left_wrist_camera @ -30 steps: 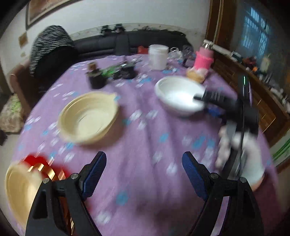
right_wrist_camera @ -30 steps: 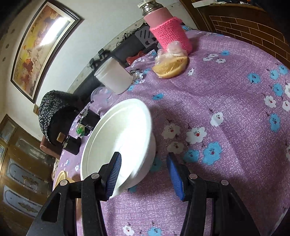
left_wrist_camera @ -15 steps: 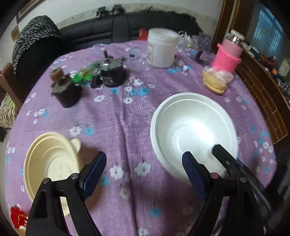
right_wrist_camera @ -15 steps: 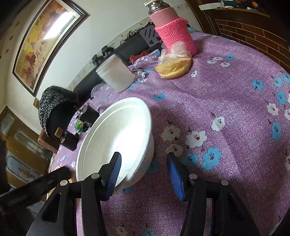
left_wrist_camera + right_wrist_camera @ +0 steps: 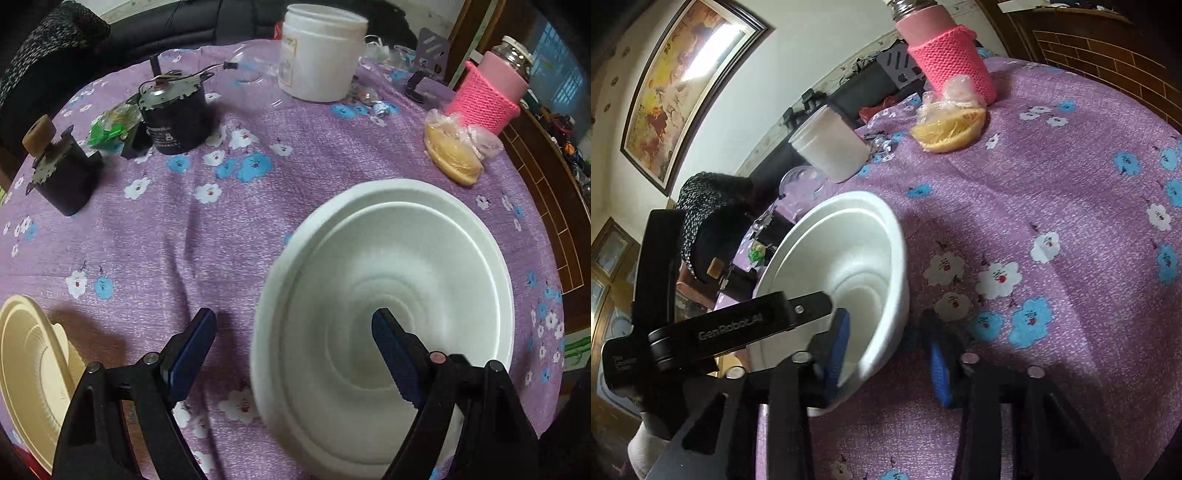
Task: Organize plates and bowls
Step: 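Lift the white bowl with the right tool over the stack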
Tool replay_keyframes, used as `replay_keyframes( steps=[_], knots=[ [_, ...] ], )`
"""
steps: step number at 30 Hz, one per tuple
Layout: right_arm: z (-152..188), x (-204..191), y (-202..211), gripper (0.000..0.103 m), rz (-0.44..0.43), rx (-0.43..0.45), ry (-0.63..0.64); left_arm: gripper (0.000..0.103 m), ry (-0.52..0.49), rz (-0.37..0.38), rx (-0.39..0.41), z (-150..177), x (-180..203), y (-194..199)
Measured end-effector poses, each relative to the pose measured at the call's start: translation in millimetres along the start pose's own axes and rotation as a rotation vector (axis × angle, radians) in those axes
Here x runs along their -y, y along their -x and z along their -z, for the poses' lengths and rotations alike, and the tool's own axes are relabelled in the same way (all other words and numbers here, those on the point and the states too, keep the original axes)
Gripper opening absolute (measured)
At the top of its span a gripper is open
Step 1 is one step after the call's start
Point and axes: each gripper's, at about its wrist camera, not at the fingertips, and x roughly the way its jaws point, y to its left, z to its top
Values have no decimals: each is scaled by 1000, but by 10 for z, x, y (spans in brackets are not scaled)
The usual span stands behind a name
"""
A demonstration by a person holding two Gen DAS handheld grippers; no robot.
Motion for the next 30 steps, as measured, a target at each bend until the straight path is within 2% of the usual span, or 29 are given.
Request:
replay_keyframes(
  steps=[2,3,4,10,17,21,25,30],
  knots=[
    [9,-19,-7,27,-1,-5,6,56,-28,2,1,24,51,36],
    [11,-23,-4,23,-5,-5,6,47,-40,-9,-4,37,72,54],
    [12,-30,6,22,4,-3,8,45,-46,-23,4,61,84,104],
    [5,-61,126,13,-40,26,0,44,-84,-29,51,224,111,482],
    [135,-347,280,13,-163,15,44,45,-101,-72,112,639,-17,1069],
    [279,-611,384,13,-241,-10,88,46,-72,-102,172,936,-234,1443],
    [505,-963,541,13,-294,-17,176,51,-13,-72,213,1269,-579,1832],
    [868,-1488,667,13,-356,-61,222,51,3,-116,224,1583,-997,2155]
  ],
)
